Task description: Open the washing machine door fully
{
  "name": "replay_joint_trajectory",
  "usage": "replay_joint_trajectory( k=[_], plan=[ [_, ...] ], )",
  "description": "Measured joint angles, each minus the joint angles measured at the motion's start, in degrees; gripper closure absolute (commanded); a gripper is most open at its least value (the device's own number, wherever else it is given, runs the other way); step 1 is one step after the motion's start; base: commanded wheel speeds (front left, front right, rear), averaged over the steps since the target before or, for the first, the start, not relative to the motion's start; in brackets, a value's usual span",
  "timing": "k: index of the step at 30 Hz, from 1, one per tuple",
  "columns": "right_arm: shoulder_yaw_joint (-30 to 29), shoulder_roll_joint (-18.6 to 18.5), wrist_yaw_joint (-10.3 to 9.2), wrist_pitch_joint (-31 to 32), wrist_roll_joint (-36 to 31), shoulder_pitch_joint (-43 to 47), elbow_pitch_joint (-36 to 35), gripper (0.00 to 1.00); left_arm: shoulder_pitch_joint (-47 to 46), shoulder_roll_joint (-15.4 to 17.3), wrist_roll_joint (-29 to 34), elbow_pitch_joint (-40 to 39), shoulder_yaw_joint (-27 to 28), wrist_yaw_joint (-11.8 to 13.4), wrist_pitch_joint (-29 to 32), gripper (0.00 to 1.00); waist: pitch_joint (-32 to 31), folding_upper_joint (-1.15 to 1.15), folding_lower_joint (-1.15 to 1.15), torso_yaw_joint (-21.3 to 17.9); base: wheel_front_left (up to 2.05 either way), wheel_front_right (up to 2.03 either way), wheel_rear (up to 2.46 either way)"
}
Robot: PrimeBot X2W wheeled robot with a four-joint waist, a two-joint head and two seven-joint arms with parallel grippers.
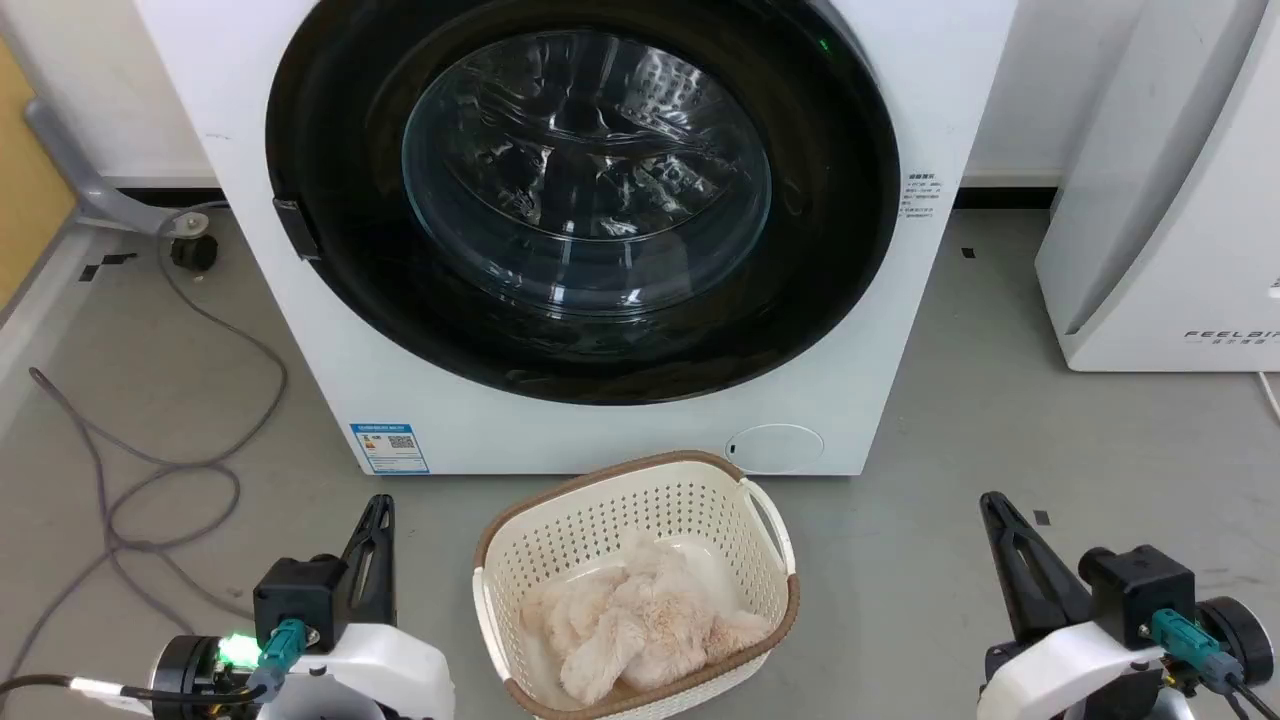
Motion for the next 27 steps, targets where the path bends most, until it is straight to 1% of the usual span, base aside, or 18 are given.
replay_joint_trajectory(
  k=[25, 26, 27],
  plan=[
    [0.0, 0.0, 0.0, 0.0, 0.0, 0.0, 0.0, 1.0, 0.0, 0.0, 0.0, 0.0, 0.0, 0.0, 0.0, 1.0, 0.0, 0.0, 0.0, 0.0, 0.0, 0.0, 0.0],
    [0.0, 0.0, 0.0, 0.0, 0.0, 0.0, 0.0, 0.0, 0.0, 0.0, 0.0, 0.0, 0.0, 0.0, 0.0, 0.0, 0.0, 0.0, 0.0, 0.0, 0.0, 0.0, 0.0],
    [0.0, 0.0, -0.01, 0.0, 0.0, 0.0, 0.0, 0.0, 0.0, 0.0, 0.0, 0.0, 0.0, 0.0, 0.0, 0.0, 0.0, 0.0, 0.0, 0.0, 0.0, 0.0, 0.0]
  ],
)
